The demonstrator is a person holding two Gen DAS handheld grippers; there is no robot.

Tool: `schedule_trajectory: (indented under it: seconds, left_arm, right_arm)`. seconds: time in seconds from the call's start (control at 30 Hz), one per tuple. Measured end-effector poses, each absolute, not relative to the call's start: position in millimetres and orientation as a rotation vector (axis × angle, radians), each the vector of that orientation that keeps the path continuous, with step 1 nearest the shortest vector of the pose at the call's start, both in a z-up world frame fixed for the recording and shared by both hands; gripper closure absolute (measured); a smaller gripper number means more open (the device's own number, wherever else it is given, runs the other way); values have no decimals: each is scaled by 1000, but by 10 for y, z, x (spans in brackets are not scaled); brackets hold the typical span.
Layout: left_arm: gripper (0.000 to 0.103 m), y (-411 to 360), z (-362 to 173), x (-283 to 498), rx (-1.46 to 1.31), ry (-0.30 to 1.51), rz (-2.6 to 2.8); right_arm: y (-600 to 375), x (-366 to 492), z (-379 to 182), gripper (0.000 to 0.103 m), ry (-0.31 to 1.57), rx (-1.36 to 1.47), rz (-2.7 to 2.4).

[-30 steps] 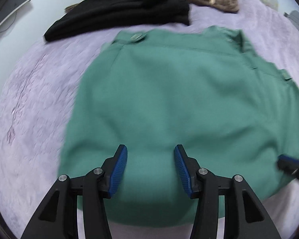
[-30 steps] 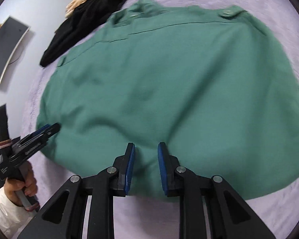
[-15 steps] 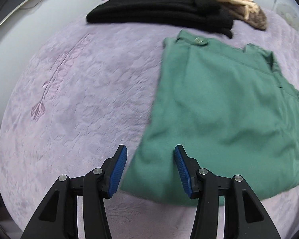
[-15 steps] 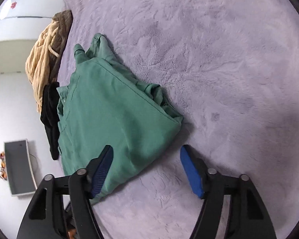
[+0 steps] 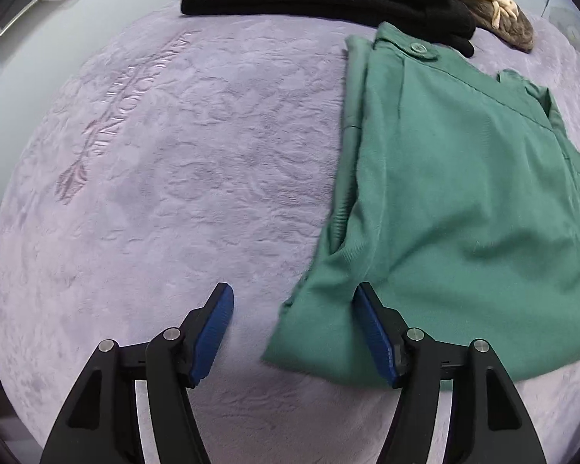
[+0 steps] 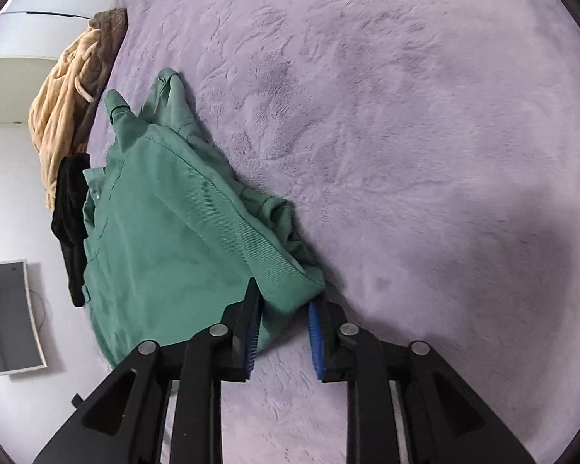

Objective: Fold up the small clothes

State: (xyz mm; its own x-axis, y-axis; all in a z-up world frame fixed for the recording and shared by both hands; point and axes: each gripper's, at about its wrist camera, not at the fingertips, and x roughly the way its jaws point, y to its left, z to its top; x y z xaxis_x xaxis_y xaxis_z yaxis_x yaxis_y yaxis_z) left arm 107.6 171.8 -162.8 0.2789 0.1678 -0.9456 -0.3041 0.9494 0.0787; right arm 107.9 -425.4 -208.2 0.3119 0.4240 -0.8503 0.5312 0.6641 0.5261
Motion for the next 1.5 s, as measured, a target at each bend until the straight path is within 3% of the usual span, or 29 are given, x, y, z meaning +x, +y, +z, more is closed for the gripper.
schedule_trajectory:
  seconds: [0.3, 0.5, 0.6, 0.67, 0.9, 0.97, 1.2, 1.33, 1.43, 1.5]
  left_arm:
    - [36, 1934, -1184, 968, -147, 1178, 376]
    - [36, 1691, -1401, 1325, -97, 1200, 326]
    - [36, 1740, -1613, 1301, -143, 1250, 345]
    - [36, 1812, -1608, 1252, -187, 1246, 332]
    - [36, 1846, -1440, 1047, -107, 1272, 335]
    - [36, 1869, -1402, 967, -126, 1277, 336]
    - [36, 1813, -1246, 694, -168, 1313, 311]
    - [36, 1721, -1176, 575, -173, 1319, 274]
    - [36, 1648, -1162, 491, -181, 1328, 252]
    - [36, 1591, -1169, 443, -173, 1339, 235]
  right_arm:
    - [-3761, 1231, -1450, 76, 1198, 593, 49]
    - [-3585, 1637, -1794, 76, 1262, 463, 5]
    - [-3863, 1651, -1968, 88, 1284, 561, -47]
    - [-4000, 1601, -1907, 90, 1269, 593, -73]
    - [-3976, 1279, -1639, 79, 1299, 598, -52]
    - [-3878, 1183, -1596, 62, 1313, 604, -44]
    - [-3352, 853, -1507, 59, 1364, 641, 52]
    - [-2996, 701, -1485, 53, 1399, 641, 110]
    - [-2741, 598, -1496, 40, 1428, 647, 146]
    - [-2584, 536, -1501, 40, 1443, 635, 168]
